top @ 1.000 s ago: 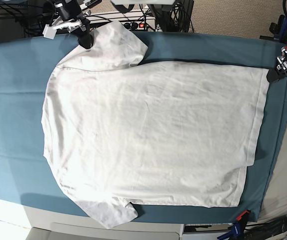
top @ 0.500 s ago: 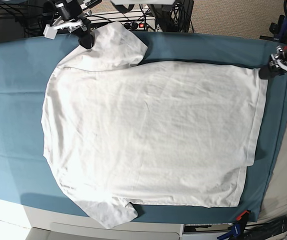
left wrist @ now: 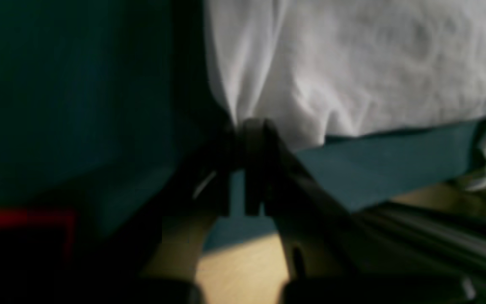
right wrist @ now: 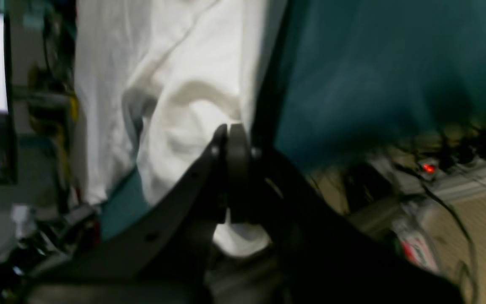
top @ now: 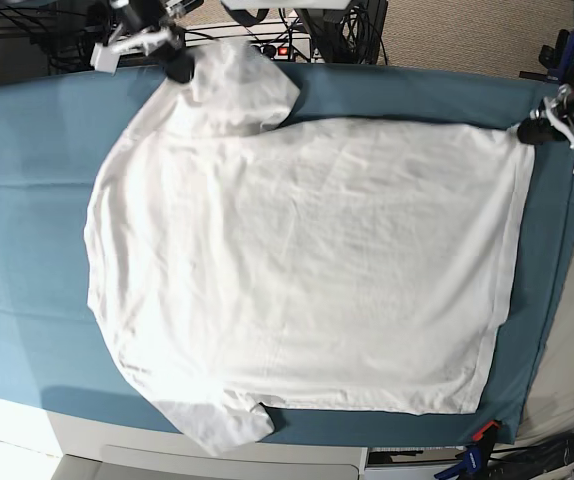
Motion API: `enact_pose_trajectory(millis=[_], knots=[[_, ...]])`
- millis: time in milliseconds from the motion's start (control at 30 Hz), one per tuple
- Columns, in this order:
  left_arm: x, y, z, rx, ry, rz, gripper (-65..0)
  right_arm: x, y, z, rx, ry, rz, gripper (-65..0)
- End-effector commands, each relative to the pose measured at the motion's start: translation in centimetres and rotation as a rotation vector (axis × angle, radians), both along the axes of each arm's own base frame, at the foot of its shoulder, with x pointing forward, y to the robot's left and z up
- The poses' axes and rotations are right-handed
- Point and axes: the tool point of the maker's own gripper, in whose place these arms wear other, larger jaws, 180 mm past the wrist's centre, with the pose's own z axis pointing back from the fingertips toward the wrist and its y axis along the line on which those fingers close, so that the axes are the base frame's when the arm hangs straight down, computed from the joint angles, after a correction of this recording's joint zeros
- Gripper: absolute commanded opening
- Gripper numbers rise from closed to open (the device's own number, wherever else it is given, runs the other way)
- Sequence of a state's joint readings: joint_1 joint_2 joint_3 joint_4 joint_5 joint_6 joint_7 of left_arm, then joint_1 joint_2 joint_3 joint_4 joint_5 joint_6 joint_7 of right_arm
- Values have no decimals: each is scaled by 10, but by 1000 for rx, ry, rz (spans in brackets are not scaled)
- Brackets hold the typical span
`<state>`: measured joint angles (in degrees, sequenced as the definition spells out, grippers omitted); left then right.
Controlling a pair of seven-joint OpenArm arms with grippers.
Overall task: Fold the T-shirt properly
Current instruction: 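Lift both held corners and fold that side strip over the shirt body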
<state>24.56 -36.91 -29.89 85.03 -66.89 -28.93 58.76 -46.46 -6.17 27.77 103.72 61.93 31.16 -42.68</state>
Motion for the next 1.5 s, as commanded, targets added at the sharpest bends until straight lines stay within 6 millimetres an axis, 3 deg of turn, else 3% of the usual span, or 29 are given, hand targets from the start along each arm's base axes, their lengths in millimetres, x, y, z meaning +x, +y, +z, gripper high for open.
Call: enact_pose_trajectory(millis=[0, 233, 433, 633, 933, 1200, 1333, 1467], knots=[[4, 5, 13, 27, -31, -18, -650, 1, -7, 15, -26, -41, 3, -650], [-20, 10, 36, 94, -50, -46, -650, -17, -46, 51, -196, -34, 2, -650], [-50, 8, 32, 106, 18, -64, -650, -43, -79, 61, -267, 36, -5, -650], [-79, 2, 19, 82, 94, -53, -650, -68, -91, 66, -265, 105, -21, -650], [-107, -18, 9, 2, 143, -29, -650, -90, -84, 60, -234, 197, 20, -650], [-97, -17, 16, 15, 105, -29, -650, -87, -81, 63, -208, 177, 14, -650], [-82, -22, 27, 37, 46, -60, -650, -65, -72, 76, -175, 48, 41, -650], [-44, -16, 36, 98, -62, -40, -650, -29, -74, 78, -212, -53, 38, -650]])
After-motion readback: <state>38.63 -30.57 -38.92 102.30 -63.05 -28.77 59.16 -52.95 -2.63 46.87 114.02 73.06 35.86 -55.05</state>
